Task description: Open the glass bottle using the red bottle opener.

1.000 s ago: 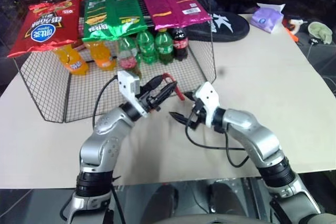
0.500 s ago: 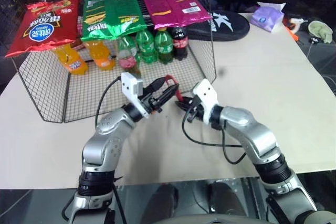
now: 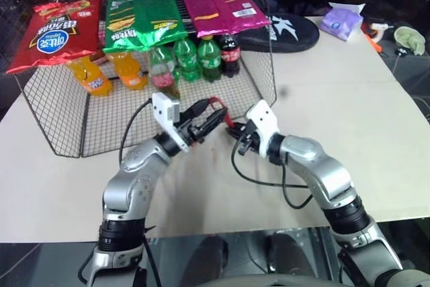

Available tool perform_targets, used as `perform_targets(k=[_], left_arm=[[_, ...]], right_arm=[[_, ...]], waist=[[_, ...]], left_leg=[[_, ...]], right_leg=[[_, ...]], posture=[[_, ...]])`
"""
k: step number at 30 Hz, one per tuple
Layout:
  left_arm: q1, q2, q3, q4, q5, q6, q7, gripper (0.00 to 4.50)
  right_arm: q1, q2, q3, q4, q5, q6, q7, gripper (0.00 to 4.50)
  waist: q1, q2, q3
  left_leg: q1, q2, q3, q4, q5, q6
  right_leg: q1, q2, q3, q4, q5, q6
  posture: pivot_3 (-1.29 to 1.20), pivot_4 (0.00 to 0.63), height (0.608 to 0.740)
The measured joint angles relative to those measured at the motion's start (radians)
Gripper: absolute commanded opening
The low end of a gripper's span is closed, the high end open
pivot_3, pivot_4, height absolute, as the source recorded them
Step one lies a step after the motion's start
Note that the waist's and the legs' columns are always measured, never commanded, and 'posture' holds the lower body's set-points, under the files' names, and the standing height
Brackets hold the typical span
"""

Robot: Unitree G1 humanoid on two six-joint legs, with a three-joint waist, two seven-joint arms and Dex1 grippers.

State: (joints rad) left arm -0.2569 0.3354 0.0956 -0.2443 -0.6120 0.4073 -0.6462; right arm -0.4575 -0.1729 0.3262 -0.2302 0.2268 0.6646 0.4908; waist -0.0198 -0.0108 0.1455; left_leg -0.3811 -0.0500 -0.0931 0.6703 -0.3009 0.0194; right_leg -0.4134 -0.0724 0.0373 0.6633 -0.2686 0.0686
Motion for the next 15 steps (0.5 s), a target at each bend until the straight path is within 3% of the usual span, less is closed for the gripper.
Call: perform_targets(k=[1,10,15], left_arm=[[0.001,-0.001,0.000,-0.004,0.000,0.000,0.001,4.44],[0.061,0.011,0.044,-0.102,-0.019,0.015,0.061,4.44],[0.085,0.008,0.120,-0.087,0.078,-0.082,0.165,4.44]], right_arm=[[0.000,0.007,0.000,0.005,-0.002,-0.003,-0.004,0.00],[0.067,-0.003,-0.104,0.018,-0.029,-0.064,-0.081,0.00],[0.102,-0.046,-0.225,0.018,-0.037,-0.113,-0.120,0.00]], waist=[[0.000,0.000,0.000],[0.001,0.000,0.000],[0.004,0.000,0.000]], left_leg=[[0.000,0.000,0.000,0.000,0.000,0.000],[0.000,0.000,0.000,0.000,0.000,0.000],[0.000,0.000,0.001,0.000,0.000,0.000]], right_leg=[[0.000,0.000,0.000,0.000,0.000,0.000],[0.000,0.000,0.000,0.000,0.000,0.000],[0.000,0.000,0.000,0.000,0.000,0.000]], posture=[[0.00,0.150,0.740],[0.00,0.150,0.740],[0.00,0.150,0.740]])
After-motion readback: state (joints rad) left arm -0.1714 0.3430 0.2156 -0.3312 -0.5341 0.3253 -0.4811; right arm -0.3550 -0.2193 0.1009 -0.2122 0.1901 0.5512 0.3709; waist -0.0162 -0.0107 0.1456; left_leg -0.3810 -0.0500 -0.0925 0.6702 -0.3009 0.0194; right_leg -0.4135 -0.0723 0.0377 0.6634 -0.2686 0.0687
